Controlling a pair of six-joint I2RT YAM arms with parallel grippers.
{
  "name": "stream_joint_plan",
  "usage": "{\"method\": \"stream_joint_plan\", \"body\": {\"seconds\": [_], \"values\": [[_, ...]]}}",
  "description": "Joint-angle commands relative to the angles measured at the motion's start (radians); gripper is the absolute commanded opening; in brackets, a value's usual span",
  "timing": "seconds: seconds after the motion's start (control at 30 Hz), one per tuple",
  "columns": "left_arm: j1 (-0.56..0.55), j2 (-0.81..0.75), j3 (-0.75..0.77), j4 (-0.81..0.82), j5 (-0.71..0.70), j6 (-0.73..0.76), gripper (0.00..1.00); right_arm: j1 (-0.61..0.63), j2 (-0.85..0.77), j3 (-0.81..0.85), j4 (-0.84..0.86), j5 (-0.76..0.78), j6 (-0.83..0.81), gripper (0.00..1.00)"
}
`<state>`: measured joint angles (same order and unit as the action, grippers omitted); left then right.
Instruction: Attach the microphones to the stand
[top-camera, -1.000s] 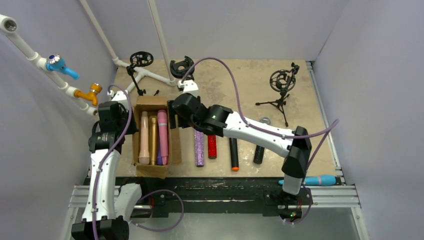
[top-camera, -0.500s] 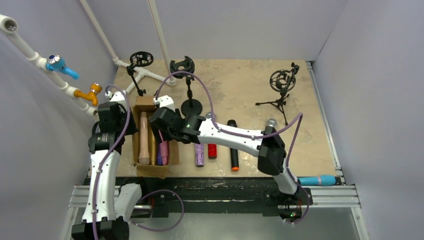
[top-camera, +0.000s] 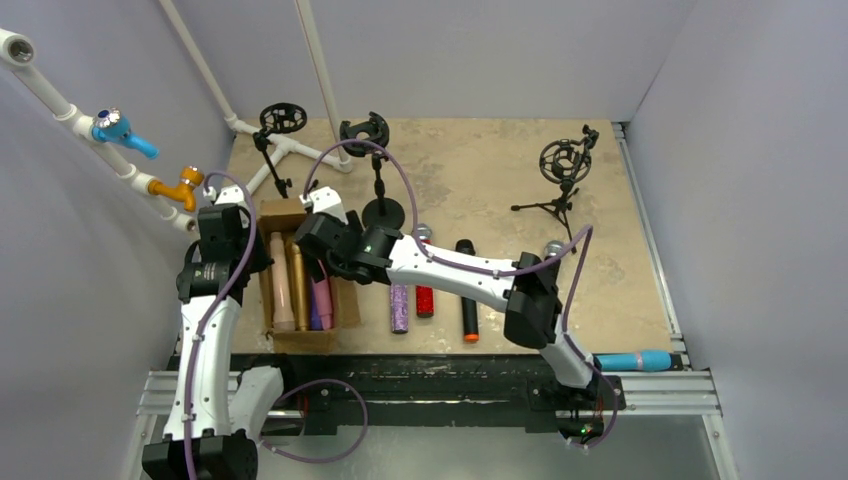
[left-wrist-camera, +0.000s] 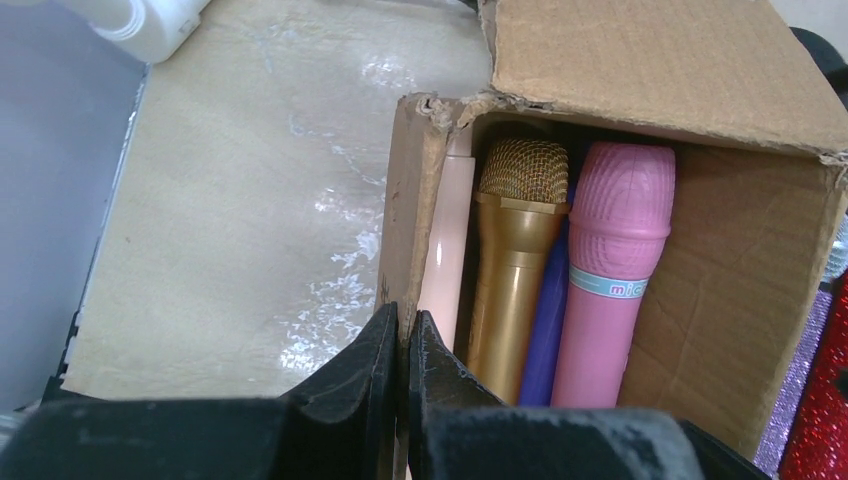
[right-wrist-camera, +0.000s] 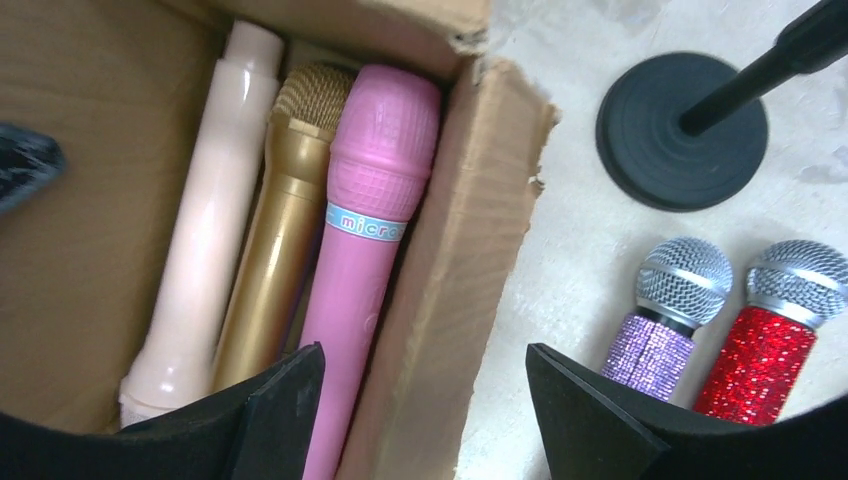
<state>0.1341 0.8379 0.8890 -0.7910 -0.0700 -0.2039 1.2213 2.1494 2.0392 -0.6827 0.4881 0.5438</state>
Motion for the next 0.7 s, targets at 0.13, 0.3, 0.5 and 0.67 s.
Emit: {"method": "stream_joint_plan", "body": {"seconds": [0.13, 0.3, 0.5, 0.67], "values": [[-0.005, -0.015, 0.052, 0.022, -0.09, -0.092, 0.0, 0.026, -0.16, 0.079, 0.067, -0.017, -0.013, 0.72], [-0.004, -0.034, 0.039, 0.03, -0.084, -0.096, 0.0, 0.035, -0.056, 0.141, 0.039, -0.099, -0.014, 0.7], [-0.005, -0.058, 0.044, 0.028, -0.078, -0.097, 0.0, 0.035, 0.022, 0.163, 0.062, -0.175, -0.034, 0.67], [-0.004, -0.063, 0.05, 0.016, -0.072, -0.102, 0.0, 0.027, 0.087, 0.171, 0.059, -0.196, -0.028, 0.67]]}}
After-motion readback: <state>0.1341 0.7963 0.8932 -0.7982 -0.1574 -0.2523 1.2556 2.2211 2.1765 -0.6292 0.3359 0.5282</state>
